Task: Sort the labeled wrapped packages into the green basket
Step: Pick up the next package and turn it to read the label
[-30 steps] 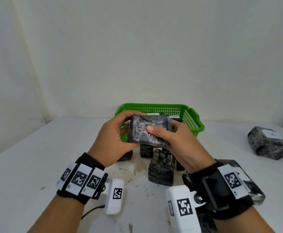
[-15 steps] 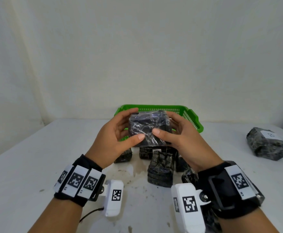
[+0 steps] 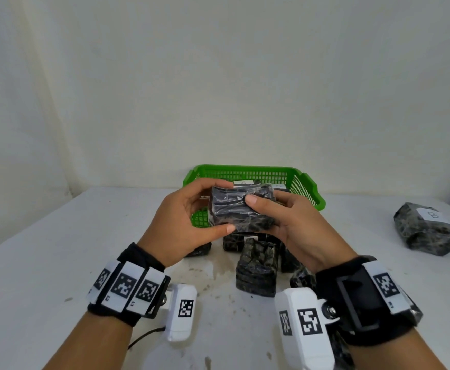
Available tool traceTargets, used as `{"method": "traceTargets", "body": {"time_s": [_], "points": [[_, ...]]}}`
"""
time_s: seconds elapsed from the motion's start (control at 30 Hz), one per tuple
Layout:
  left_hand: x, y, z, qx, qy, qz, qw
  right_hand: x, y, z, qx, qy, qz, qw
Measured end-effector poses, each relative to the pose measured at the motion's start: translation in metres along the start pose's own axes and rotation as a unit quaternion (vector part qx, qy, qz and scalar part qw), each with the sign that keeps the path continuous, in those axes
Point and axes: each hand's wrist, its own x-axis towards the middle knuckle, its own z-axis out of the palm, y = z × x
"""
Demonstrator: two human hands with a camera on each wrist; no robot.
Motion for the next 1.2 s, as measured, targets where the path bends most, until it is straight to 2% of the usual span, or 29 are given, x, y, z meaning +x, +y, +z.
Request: {"method": "traceTargets", "body": {"time_s": [0.2, 0.37, 0.57, 0.9, 1.2], "points": [[0.0, 0.002, 0.003, 0.029, -0.015, 0.014, 0.999, -0.001, 0.003, 0.007, -0.033, -0.011, 0.001, 0.999], [0.0, 0.001, 0.003, 0.04, -0.026, 0.023, 0.999, 0.0, 0.005, 0.01, -0.038, 0.009, -0.015, 0.999], [0.0, 0.001, -0.001, 0.028, -0.014, 0.012, 0.999, 0.001, 0.001, -0.001, -0.032, -0.031, 0.021, 0.999], [0.001, 0.001, -0.002, -0.001, 0.009, 0.005, 1.0, -0.002, -0.005, -0.002, -0.019, -0.015, 0.008, 1.0], [0.002, 0.001, -0.002, 0.016, -0.014, 0.016, 1.0, 0.001, -0.001, -0.006, -0.051, 0.008, -0.026, 0.998]]}}
